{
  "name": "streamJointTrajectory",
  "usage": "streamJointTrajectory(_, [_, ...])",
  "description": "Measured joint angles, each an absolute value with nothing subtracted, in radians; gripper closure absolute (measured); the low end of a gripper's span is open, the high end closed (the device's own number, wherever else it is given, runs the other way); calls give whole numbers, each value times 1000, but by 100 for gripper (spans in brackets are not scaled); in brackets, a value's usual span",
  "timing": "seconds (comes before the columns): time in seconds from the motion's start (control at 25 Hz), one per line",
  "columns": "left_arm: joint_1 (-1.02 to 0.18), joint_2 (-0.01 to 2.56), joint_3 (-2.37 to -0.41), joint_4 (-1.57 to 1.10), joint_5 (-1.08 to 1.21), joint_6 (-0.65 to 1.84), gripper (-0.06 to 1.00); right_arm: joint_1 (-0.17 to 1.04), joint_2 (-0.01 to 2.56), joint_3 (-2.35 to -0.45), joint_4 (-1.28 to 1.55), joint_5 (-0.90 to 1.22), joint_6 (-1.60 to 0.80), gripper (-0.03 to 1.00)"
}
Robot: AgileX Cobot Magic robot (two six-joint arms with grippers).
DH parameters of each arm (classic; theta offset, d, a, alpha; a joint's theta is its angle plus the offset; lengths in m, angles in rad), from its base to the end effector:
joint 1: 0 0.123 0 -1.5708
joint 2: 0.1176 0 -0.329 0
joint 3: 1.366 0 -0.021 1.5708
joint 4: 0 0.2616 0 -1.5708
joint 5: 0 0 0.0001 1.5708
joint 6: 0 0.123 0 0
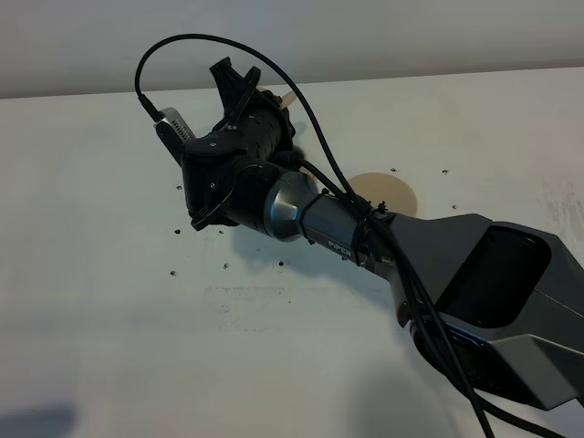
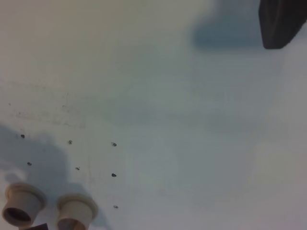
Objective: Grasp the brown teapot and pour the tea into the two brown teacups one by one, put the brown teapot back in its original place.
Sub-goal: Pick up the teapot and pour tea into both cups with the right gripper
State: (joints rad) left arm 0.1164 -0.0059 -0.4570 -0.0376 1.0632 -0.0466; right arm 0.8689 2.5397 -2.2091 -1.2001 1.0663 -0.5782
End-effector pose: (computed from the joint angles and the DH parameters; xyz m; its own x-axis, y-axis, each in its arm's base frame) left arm -0.0073 -0.0049 0.2539 -0.4806 -0.1214 -0.8685 -0.1191 0.9902 -0.0726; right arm 0.4630 0.3921 0.1813 0.0363 -0.8480 0.5288 -0.4798 -0.4789 -0.7351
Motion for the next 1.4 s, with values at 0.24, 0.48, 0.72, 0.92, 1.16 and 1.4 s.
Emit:
streamJointTrajectory(0.24, [116,-6,-457,-38,1063,-47,63,869,2540,-2209,-1209,1067,-589,87])
streamJointTrajectory(0.48, [116,-6,-457,-38,1063,-47,63,869,2540,-2209,-1211,1067,-598,87])
streamJointTrajectory(0.72, [116,-6,-457,-38,1063,-47,63,869,2540,-2209,-1229,1067,-605,87])
streamJointTrajectory(0.92, [116,-6,-457,-38,1063,-47,63,869,2540,-2209,-1242,1067,-606,87])
streamJointTrajectory(1.16, [116,-6,-457,-38,1063,-47,63,872,2540,-2209,-1242,1067,-606,87])
streamJointTrajectory(1.4, [116,-6,-457,-38,1063,-47,63,877,2540,-2209,-1258,1067,-612,87])
